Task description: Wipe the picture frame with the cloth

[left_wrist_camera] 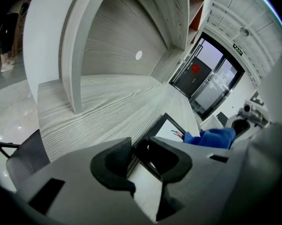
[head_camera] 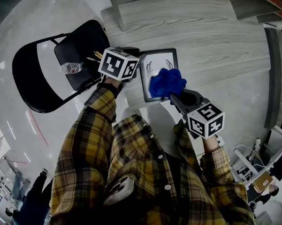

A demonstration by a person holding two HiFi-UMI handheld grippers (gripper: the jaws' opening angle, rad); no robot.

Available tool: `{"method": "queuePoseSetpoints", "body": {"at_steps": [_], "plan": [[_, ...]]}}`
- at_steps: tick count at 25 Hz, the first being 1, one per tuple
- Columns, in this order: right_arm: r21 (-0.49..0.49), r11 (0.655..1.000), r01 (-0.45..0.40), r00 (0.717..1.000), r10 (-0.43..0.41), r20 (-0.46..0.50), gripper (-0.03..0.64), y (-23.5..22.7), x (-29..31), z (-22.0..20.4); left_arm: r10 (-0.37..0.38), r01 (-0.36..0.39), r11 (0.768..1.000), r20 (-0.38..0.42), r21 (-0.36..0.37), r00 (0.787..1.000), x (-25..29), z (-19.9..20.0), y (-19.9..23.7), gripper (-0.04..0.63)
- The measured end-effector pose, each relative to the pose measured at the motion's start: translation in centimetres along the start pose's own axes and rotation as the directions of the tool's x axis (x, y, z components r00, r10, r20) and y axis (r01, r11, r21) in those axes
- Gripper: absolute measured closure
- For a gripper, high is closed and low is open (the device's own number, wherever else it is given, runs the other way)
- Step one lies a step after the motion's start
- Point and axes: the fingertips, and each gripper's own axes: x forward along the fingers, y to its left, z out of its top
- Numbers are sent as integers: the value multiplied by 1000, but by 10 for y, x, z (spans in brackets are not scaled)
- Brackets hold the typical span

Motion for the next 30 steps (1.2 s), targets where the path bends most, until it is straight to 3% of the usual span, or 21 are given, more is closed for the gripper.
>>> {"method": "queuePoseSetpoints", "body": {"at_steps": [5, 8, 12, 16, 23, 30], "plan": [[-41, 996, 77, 983, -69, 173, 571, -34, -3, 83, 2, -2, 1000, 3, 2, 1000, 0, 0, 0, 480], [-14, 990, 144, 975, -139, 175, 571, -68, 25, 96, 6, -6, 1000, 7, 4, 1000, 0, 0, 0, 479], [-46, 968, 246, 968, -242, 67, 569, -105, 63, 70, 6, -6, 1000, 5, 2, 1000, 0, -2, -2, 479], [-102, 952, 288, 957, -281, 75, 570, -103, 69, 61, 11, -11, 1000, 10, 8, 1000, -2, -1, 0, 479], [10, 979, 206, 978, -206, 12, 571, -83, 54, 23, 17, -17, 1000, 19, 7, 1000, -2, 3, 1, 479], [45, 985, 168, 985, -166, -41, 570, -52, 28, -38, 21, -21, 1000, 21, -2, 1000, -1, 1, 0, 479]]}}
